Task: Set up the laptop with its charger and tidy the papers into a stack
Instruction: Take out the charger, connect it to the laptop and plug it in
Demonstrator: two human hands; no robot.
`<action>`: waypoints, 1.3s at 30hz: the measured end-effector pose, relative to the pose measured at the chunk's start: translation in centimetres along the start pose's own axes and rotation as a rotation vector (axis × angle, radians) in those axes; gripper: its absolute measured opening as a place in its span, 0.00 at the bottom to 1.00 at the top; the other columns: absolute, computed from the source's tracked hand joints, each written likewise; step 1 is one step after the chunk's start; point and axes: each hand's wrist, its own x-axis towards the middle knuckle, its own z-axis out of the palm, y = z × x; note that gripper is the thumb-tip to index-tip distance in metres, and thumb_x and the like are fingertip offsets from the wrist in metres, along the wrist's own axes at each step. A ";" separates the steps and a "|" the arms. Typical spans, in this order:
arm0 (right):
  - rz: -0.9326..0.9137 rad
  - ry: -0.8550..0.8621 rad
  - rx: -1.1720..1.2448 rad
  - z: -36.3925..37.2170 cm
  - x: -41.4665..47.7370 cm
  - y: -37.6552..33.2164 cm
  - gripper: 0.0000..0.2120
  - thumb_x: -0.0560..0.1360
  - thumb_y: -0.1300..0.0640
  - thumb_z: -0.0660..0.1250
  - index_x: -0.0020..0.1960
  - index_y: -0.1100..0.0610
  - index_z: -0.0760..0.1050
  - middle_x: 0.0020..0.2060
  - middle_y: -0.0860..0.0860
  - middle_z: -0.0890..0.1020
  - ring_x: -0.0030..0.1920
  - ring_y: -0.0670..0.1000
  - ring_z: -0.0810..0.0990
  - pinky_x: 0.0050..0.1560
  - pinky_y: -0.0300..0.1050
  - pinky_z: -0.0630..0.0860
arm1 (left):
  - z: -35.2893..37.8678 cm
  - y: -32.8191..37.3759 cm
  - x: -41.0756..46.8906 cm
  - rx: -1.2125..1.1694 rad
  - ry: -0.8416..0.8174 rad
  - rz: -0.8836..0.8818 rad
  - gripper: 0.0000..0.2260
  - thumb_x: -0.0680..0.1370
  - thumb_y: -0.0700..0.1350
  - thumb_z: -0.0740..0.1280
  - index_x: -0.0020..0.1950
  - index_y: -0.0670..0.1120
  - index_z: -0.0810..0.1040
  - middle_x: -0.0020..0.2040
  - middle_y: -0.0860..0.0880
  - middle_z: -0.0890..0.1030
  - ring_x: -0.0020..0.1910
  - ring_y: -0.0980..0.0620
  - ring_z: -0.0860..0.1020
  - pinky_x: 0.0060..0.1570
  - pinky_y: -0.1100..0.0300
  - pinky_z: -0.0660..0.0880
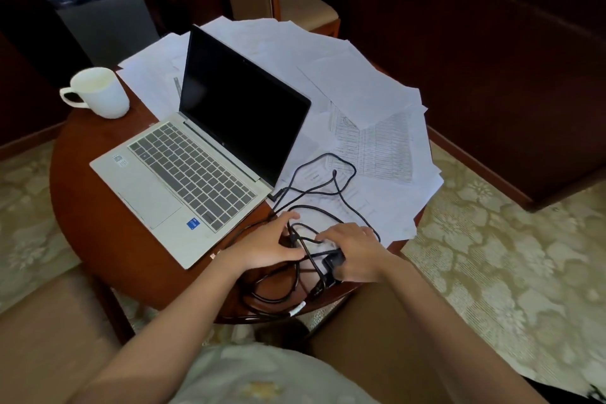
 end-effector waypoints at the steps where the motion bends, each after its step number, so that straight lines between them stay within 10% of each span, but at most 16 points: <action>1: 0.016 -0.044 -0.062 0.2 -0.2 0.1 0.34 0.69 0.55 0.66 0.73 0.47 0.59 0.70 0.50 0.63 0.72 0.52 0.56 0.72 0.60 0.49 | 0.4 0.0 0.2 0.045 -0.021 0.009 0.25 0.73 0.51 0.69 0.67 0.58 0.63 0.55 0.53 0.73 0.41 0.56 0.74 0.42 0.61 0.72; 6: 0.027 -0.013 -0.194 1.3 0.0 0.2 0.37 0.69 0.67 0.64 0.73 0.49 0.56 0.68 0.51 0.63 0.69 0.55 0.60 0.63 0.58 0.64 | 1.8 0.2 1.1 0.116 0.009 0.021 0.07 0.73 0.49 0.70 0.44 0.52 0.73 0.43 0.49 0.77 0.44 0.46 0.76 0.41 0.57 0.68; 14: -0.062 0.257 0.076 1.8 -0.5 1.9 0.24 0.68 0.60 0.68 0.62 0.50 0.68 0.54 0.47 0.72 0.57 0.51 0.67 0.47 0.49 0.74 | 1.3 3.1 1.1 -0.182 -0.014 0.095 0.17 0.73 0.37 0.70 0.30 0.46 0.64 0.28 0.52 0.66 0.28 0.57 0.68 0.33 0.67 0.65; 23: -0.040 0.690 0.320 -1.7 -1.3 2.5 0.29 0.63 0.47 0.61 0.61 0.57 0.73 0.55 0.47 0.74 0.58 0.48 0.66 0.46 0.42 0.67 | -0.6 8.0 1.8 -0.324 0.033 0.186 0.10 0.75 0.38 0.66 0.36 0.46 0.69 0.31 0.53 0.69 0.31 0.56 0.69 0.35 0.66 0.66; 34: 0.034 0.967 0.764 -5.2 0.0 1.4 0.27 0.57 0.60 0.67 0.56 0.53 0.69 0.49 0.49 0.73 0.49 0.49 0.72 0.45 0.21 0.64 | -6.4 13.4 2.6 -0.728 -0.129 0.213 0.12 0.75 0.34 0.65 0.55 0.45 0.71 0.39 0.45 0.73 0.22 0.56 0.71 0.22 0.66 0.67; 39: 0.111 0.990 0.895 -7.1 0.7 1.4 0.30 0.54 0.59 0.68 0.55 0.52 0.68 0.49 0.49 0.75 0.48 0.48 0.72 0.42 0.22 0.66 | -9.2 12.2 2.9 -0.745 -0.095 0.312 0.24 0.71 0.33 0.70 0.65 0.39 0.69 0.54 0.43 0.78 0.48 0.50 0.82 0.48 0.61 0.79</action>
